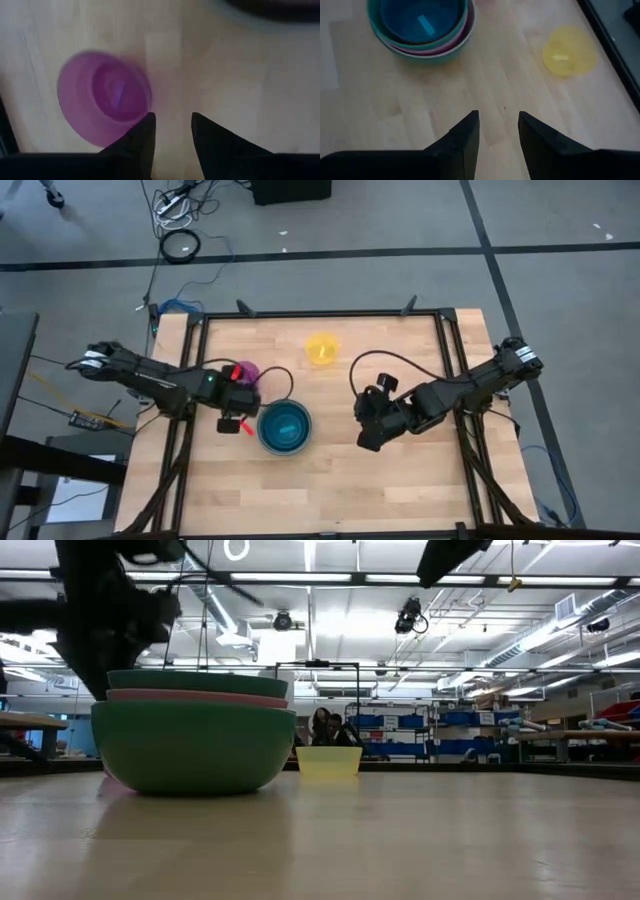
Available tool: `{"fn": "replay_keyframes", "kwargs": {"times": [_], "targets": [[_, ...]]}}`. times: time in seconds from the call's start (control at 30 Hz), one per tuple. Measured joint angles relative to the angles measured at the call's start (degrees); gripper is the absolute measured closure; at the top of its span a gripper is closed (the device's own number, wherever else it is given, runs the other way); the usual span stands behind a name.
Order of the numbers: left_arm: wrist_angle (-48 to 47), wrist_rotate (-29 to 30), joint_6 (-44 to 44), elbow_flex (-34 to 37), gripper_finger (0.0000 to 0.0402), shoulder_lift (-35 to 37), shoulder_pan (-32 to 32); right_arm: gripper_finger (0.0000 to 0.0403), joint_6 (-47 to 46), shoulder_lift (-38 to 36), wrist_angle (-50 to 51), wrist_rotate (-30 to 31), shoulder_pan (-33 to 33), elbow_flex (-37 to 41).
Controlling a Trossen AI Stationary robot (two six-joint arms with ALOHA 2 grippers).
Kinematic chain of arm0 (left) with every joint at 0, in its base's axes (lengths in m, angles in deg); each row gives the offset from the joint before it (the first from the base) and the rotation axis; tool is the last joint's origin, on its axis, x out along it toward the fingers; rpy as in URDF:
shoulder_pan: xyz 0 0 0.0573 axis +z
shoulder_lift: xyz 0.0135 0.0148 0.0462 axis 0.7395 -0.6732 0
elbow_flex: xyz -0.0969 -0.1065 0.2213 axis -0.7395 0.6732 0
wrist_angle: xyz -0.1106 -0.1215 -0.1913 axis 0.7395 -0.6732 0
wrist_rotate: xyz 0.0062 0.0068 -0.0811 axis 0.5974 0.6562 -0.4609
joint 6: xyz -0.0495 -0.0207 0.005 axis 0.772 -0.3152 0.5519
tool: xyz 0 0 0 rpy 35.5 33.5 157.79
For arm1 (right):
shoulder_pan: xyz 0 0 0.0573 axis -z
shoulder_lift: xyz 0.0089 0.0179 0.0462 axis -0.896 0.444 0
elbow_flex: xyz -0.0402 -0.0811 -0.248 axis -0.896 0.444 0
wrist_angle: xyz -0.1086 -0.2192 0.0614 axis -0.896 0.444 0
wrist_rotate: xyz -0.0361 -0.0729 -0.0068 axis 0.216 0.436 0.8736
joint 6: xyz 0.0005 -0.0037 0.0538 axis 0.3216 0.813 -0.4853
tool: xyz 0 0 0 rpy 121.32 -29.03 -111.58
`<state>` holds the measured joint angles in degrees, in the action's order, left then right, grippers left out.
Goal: Nest bowls inside each other
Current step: Stack the purple bowl on top of the blue bowl
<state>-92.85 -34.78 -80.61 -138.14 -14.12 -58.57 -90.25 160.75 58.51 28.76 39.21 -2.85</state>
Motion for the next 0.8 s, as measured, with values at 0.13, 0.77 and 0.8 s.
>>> {"fn": "replay_keyframes", "kwargs": {"times": [0.13,0.77,0.8], "targets": [[0.3,-0.8,-2.3,2.7,0.027,0.0,5.0,0.028,-1.5,0.1,-0.3,-0.1,0.0,1.3],[5.3,-11.1,-15.3,5.5,0.027,-0.5,18.4,0.0278,-3.6,0.1,-0.7,-0.1,0.0,3.2],[5.4,-11.6,-15.5,5.5,0.027,-0.6,18.5,0.0278,-3.6,0.1,-0.7,-0.1,0.0,3.2]]}}
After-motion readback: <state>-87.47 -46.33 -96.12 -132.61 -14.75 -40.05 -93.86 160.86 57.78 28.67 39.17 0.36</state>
